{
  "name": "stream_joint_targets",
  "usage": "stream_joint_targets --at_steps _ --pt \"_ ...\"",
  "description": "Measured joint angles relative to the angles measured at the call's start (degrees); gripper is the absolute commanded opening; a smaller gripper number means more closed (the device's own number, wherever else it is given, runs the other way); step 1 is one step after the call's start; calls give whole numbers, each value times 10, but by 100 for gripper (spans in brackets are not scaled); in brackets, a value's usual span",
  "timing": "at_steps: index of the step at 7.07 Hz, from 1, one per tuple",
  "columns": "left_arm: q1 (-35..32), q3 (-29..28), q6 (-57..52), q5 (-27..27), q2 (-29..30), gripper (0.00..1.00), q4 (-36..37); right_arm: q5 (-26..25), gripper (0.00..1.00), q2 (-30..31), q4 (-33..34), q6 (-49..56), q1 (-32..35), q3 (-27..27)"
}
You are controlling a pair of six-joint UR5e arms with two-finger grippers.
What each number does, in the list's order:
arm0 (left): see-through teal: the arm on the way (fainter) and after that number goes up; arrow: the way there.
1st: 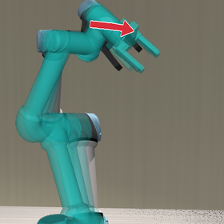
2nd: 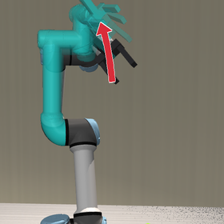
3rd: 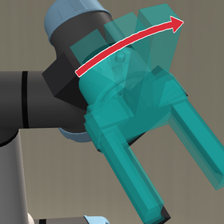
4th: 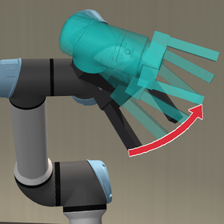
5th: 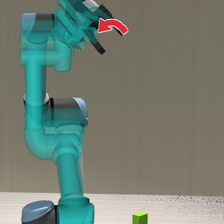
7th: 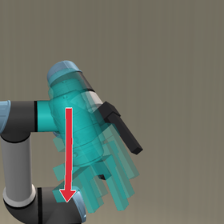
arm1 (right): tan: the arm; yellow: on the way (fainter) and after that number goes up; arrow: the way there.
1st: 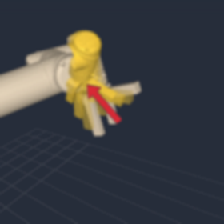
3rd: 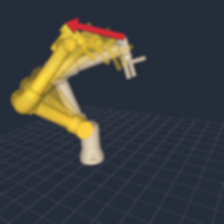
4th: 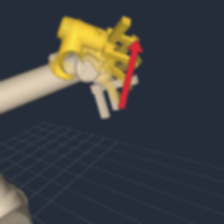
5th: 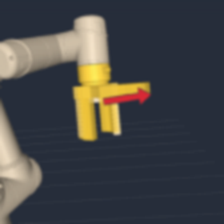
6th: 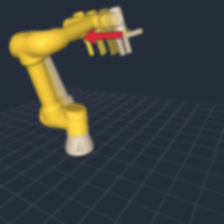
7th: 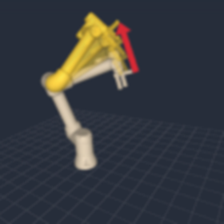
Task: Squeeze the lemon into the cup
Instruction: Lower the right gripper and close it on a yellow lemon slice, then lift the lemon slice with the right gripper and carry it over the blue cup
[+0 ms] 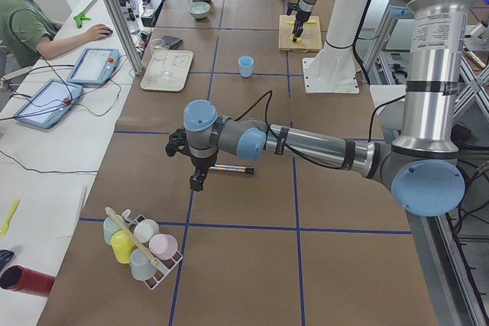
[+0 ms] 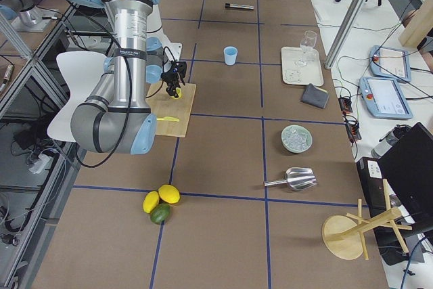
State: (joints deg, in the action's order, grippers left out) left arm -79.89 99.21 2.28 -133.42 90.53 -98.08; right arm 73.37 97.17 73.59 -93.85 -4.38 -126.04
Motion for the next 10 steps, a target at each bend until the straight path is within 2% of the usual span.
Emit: stream_joint_targets --at_steps 4,10 --pt "0 4 1 0 0 100 1 26 33 26 11 5 21 -44" --pt "-1 6 0 1 0 100 2 91 36 10 21 8 101 -62"
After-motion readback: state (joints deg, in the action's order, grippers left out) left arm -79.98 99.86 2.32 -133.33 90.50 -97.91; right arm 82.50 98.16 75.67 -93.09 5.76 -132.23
